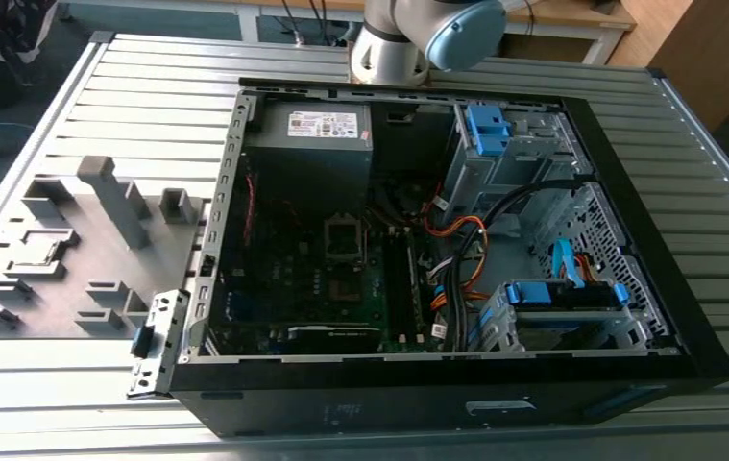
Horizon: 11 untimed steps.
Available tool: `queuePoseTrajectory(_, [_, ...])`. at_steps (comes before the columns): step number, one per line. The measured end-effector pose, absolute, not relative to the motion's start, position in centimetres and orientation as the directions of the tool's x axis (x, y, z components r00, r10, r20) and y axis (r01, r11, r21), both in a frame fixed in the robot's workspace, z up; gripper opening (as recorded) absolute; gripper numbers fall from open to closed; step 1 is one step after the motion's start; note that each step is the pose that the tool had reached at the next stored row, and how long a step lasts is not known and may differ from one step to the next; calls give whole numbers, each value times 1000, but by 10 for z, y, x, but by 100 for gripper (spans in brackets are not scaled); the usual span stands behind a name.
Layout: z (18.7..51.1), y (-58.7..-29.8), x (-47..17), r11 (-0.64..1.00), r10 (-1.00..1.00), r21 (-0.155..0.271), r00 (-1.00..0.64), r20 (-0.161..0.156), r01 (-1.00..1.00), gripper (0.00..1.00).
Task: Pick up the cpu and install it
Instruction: 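Reach for the cpu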
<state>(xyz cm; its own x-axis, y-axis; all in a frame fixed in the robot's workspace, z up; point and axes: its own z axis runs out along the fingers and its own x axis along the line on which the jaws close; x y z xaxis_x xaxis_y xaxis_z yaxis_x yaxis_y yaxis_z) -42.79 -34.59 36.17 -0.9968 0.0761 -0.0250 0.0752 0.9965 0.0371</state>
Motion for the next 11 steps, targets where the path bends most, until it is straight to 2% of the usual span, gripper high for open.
queuePoseTrajectory(11, [354,-363,-437,996,76,37,-997,-25,75,11])
